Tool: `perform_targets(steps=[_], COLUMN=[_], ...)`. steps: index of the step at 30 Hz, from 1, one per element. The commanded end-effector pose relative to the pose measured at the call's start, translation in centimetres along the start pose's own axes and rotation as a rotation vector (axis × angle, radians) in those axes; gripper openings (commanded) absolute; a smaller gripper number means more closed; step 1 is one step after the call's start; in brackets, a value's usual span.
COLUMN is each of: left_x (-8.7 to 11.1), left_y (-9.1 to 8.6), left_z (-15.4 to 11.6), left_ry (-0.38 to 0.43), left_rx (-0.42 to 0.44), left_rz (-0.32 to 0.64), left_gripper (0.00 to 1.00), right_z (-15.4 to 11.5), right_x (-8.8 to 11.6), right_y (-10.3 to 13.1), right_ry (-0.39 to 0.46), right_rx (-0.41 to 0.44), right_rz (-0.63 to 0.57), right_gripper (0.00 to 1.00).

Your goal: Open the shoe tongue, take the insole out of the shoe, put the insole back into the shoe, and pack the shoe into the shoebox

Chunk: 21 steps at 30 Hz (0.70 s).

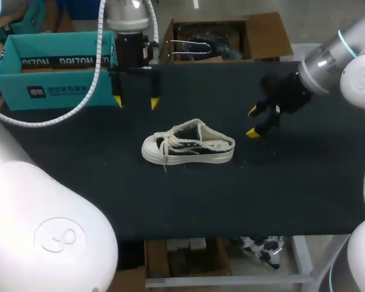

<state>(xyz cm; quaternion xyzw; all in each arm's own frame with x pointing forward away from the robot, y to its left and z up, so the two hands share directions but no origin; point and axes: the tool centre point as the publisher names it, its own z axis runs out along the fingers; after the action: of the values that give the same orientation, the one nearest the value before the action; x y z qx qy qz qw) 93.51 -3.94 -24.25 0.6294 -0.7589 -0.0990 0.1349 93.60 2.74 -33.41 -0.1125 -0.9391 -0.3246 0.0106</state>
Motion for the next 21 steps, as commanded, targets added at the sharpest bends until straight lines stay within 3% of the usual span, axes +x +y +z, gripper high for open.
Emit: perform_targets(steps=[1, 21], left_x=[1.9, 5.9], left_y=[-0.5, 0.0], left_z=[0.4, 2.1], left_ry=[-0.018, -0.042], left_rx=[-0.042, -0.038], left_rz=[-0.093, -0.094], left_gripper=[1.0, 1.0], right_z=[1.9, 8.2], right_x=[0.9, 2.1], right_y=[-0.3, -0.9], right_ry=[-0.05, -0.017], right_rx=[-0.041, -0.2], right_rz=[-0.006, -0.018], right_gripper=[1.0, 1.0])
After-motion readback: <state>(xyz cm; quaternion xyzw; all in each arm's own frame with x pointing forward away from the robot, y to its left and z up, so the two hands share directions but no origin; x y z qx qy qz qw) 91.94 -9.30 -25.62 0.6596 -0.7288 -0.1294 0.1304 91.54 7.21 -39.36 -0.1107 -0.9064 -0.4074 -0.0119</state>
